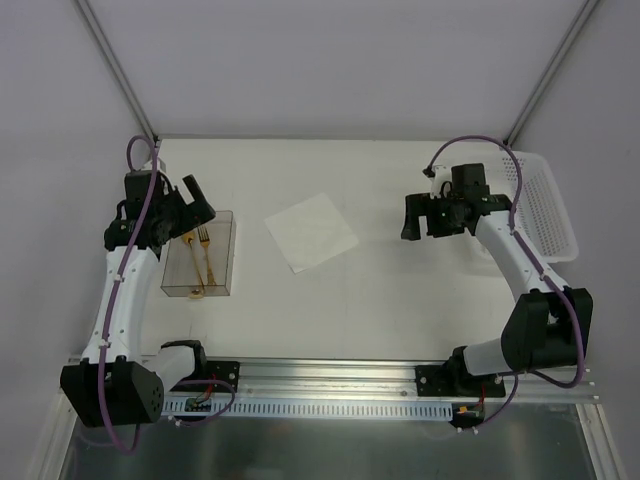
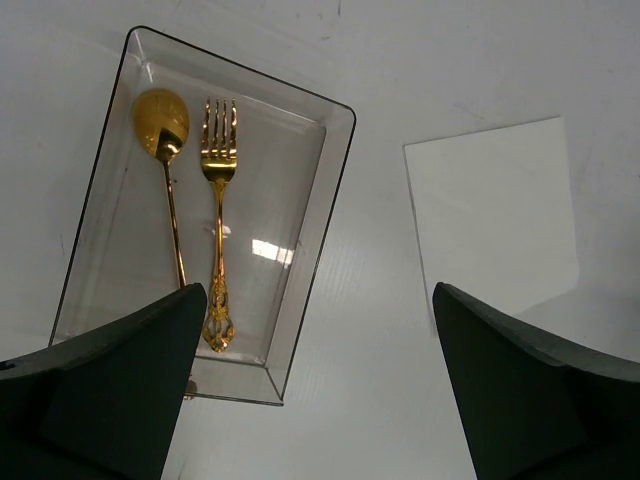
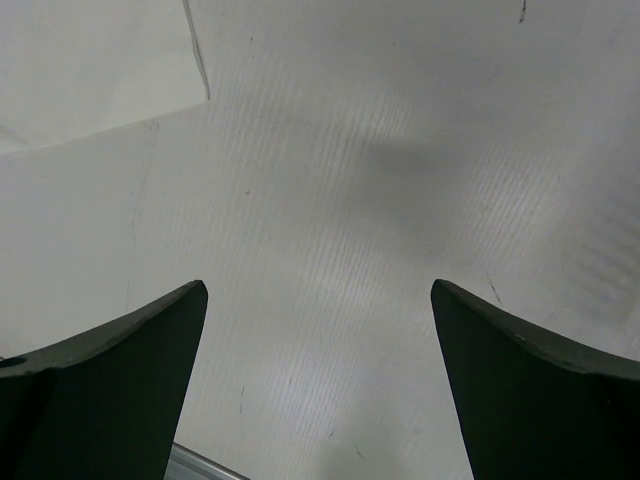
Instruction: Place the utensils on the paper napkin and roll it up
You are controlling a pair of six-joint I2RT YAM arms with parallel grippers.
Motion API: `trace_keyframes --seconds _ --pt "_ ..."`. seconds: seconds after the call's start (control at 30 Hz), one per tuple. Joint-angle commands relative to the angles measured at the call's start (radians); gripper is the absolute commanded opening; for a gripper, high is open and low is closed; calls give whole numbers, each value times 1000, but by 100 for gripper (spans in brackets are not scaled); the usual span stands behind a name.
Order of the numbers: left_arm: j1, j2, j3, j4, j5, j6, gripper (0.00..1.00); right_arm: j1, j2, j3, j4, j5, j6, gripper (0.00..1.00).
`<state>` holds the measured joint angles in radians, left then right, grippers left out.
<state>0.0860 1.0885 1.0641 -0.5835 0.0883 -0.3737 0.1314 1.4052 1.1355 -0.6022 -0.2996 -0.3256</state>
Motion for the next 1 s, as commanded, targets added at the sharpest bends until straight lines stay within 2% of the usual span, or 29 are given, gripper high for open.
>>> trace_keyframes --seconds 0.0,0.07,0.17,0.27,0.3,0.43,0.73,0.97 --pt "0 -41 -16 -25 -30 -25 99 22 23 46 18 -18 -9 99" --pt "0 -42 -24 -44 -80 -54 99 28 50 55 15 -13 -6 99" --pt "3 -26 -20 -93 -158 -102 89 36 78 61 16 -1 6 99" --pt "1 25 -4 -136 -189 -125 69 45 100 64 15 2 13 99" --pt "3 68 10 -148 -196 -129 57 47 104 67 15 1 20 99" --pt "-2 180 20 -168 -203 -129 45 50 127 79 16 -4 36 99" --pt "-74 408 56 -162 -274 -171 41 51 147 93 12 4 39 99" --pt "-81 548 103 -150 -320 -195 36 51 152 92 5 7 42 99"
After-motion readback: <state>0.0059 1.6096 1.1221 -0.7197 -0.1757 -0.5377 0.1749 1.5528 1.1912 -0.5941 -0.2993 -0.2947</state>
